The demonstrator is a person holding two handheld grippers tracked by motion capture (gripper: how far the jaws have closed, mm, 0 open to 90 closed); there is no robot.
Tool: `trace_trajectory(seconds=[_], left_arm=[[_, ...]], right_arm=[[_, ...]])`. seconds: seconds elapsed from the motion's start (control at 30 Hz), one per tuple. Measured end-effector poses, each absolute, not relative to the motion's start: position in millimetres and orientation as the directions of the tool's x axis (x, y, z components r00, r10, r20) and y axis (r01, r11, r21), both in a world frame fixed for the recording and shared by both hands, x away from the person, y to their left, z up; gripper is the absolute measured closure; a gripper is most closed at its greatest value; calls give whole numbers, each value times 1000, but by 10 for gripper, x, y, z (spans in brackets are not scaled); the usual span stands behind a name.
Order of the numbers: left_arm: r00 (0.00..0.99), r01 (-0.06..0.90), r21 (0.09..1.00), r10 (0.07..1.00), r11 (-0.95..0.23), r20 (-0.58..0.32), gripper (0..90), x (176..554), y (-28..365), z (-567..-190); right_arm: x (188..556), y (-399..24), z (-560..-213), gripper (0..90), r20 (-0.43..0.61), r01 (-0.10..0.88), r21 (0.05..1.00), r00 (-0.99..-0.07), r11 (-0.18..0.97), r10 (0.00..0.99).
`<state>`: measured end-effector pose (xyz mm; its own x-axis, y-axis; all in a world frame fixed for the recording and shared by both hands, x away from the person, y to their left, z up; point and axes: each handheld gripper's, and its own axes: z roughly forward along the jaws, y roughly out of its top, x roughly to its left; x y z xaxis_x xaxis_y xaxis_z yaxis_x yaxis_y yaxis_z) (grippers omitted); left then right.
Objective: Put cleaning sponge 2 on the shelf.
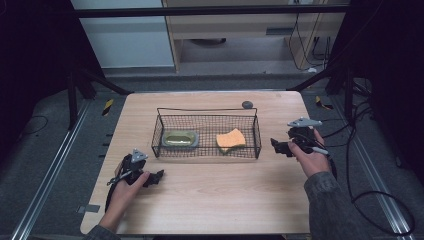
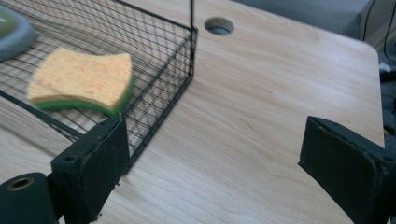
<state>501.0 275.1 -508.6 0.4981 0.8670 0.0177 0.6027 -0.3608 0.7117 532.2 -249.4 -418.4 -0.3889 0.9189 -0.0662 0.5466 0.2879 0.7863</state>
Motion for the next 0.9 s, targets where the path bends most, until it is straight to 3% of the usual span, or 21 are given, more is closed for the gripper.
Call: trace_trajectory(seconds=[0.33,0.9], left_arm=[[499,603,711,866,-362,18,0,5012,2751,-5086],[500,602,712,866,-363,19,0,5013,2752,-5086]], right_arm=[[5599,-2605,-4594,92,-54,622,741,-321,253,946],[5815,-2672,-4907,94,-14,668,722,-250,183,968]])
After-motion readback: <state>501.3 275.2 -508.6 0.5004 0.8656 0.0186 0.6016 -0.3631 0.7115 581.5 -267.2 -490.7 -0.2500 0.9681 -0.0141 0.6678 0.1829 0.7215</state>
